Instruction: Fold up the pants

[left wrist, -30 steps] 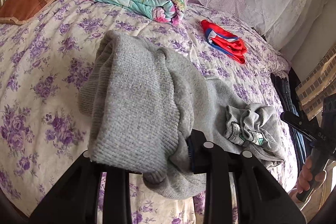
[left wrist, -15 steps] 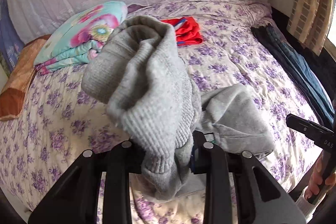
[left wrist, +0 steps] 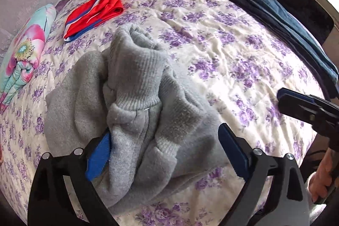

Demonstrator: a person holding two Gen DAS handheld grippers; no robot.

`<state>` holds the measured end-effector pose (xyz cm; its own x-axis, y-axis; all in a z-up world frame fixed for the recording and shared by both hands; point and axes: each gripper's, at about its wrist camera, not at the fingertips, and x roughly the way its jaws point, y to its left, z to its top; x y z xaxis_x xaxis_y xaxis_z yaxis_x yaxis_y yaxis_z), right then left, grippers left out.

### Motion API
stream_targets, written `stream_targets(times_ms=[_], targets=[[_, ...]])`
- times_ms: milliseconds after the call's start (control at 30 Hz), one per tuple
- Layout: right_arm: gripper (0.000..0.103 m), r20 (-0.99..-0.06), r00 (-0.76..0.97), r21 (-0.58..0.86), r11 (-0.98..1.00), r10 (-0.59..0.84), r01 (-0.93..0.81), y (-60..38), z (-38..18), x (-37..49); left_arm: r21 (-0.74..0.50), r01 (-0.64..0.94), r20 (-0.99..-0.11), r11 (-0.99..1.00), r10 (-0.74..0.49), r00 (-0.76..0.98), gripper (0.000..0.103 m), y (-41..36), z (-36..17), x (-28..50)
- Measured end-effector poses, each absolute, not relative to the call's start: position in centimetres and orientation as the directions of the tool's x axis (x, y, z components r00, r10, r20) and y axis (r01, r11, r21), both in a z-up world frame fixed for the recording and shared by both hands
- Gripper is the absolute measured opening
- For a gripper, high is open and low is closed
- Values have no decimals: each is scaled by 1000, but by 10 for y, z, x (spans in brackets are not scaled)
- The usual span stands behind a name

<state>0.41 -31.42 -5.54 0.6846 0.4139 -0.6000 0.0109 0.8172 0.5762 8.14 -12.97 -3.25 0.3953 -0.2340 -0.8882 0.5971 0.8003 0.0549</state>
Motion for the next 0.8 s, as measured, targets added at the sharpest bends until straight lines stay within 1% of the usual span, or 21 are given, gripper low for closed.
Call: stream_targets(times_ms=[100,133,233,267,300,367,400,433,467,533,633,733,800], targets=[[33,-616,669,571,821,416,16,-309,-61,10,-77,607,-855,791,-365,367,92,-102,-6,72],[33,-621,662,571,821,419,17,-306,-63,12,-109,593,-841,798,-392,373,92,-91,1,71],[33,-634,643,565,825,430,6,-295,-63,19,-139,509,-804,849,-397,443,92,-51,17,80],[33,-633,640,561,828,435,-8,-289,-59,22,-143,477,-798,867,-386,463,90,-37,18,86],[33,-629,638,557,830,445,-30,-283,-54,24,-153,446,-796,882,-378,473,86,-25,18,93],[33,-609,635,551,829,475,-92,-267,-37,30,-195,396,-809,897,-376,452,59,-3,12,107],[34,-596,634,546,828,492,-130,-259,-27,33,-223,377,-815,899,-384,433,54,6,7,115],[34,-583,634,536,827,508,-169,-250,-15,38,-246,361,-818,899,-392,420,46,13,3,120],[35,-572,635,524,827,519,-203,-241,-4,43,-262,349,-821,900,-398,409,42,19,-2,122],[38,-566,627,500,828,535,-255,-223,15,59,-291,344,-824,893,-416,384,40,23,-13,124],[38,-590,594,472,830,548,-297,-197,28,87,-314,359,-830,879,-438,346,40,18,-27,122],[38,-653,550,439,852,520,-285,-179,16,107,-319,386,-836,865,-449,315,40,7,-38,118],[36,-727,527,386,896,441,-218,-178,-7,110,-292,400,-842,869,-432,323,40,1,-42,115]])
